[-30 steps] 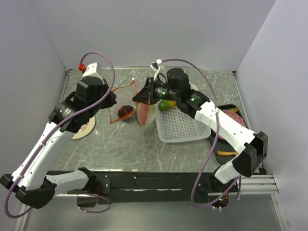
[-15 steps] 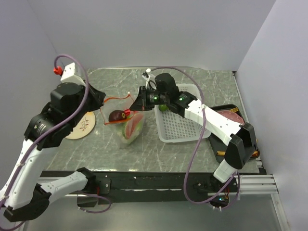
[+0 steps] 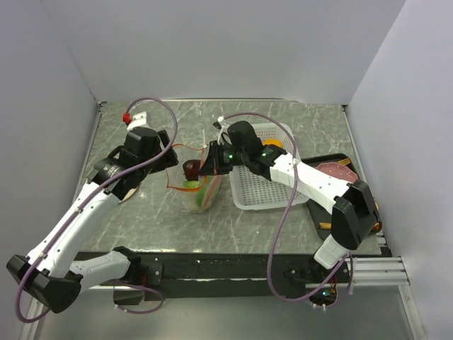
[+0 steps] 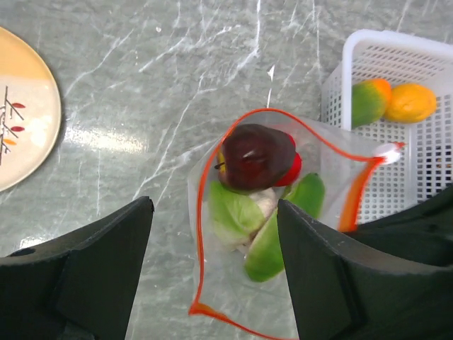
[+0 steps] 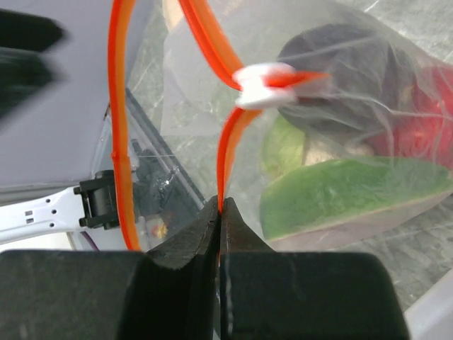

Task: Place the food in the zip-top bag and seal the zipper
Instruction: Adjust the fake vegetable in the zipper food storage bag.

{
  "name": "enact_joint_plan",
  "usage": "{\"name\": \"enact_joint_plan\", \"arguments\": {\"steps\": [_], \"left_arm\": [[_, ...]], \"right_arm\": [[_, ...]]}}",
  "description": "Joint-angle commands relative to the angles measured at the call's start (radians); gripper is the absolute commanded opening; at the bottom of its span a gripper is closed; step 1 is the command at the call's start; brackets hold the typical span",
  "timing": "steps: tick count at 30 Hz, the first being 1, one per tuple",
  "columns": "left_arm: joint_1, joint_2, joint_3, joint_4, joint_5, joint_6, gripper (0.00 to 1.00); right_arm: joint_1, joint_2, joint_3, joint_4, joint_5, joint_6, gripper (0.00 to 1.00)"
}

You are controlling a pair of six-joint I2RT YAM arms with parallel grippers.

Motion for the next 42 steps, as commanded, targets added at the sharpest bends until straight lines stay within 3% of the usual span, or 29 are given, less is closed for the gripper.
{"name": "enact_joint_plan", "arguments": {"steps": [1,7,13,18,19,20,23,30,35,42], "left_arm": [[0.014,-0.045,-0.049,0.103,0.012,-0.009,0.77],[0.042,-0.024,-0.124,0.183,0.049,0.022,0.76],[0.08,0.009,-0.169,0.266,0.087,0.031,0.62],[0.114,0.028,-0.192,0.318,0.147,0.042,0.4],[0.117,0.029,-0.193,0.323,0.153,0.04,0.33],[0.121,0.03,-0.19,0.327,0.156,0.04,0.19],[0.126,0.03,-0.172,0.314,0.147,0.042,0.01],[0.14,-0.051,-0.057,0.214,0.103,0.053,0.01],[0.141,-0.071,0.086,0.16,0.153,0.059,0.01],[0.141,-0.051,0.023,0.148,0.216,0.062,0.01]], "right_arm": [[-0.003,-0.058,0.018,0.021,0.025,-0.024,0.06],[-0.004,-0.074,0.013,0.019,0.032,-0.024,0.07],[-0.004,-0.083,0.003,0.008,0.039,-0.033,0.07],[-0.007,-0.084,-0.007,0.012,0.042,-0.032,0.07],[-0.009,-0.087,-0.008,0.013,0.042,-0.03,0.07],[-0.009,-0.088,-0.01,0.013,0.042,-0.03,0.07],[-0.01,-0.08,-0.008,0.015,0.039,-0.029,0.08],[-0.012,0.006,0.088,-0.007,-0.011,-0.047,0.09],[-0.035,0.096,0.177,0.053,-0.097,0.007,0.1],[-0.043,0.196,0.245,0.036,-0.104,0.01,0.1]]}}
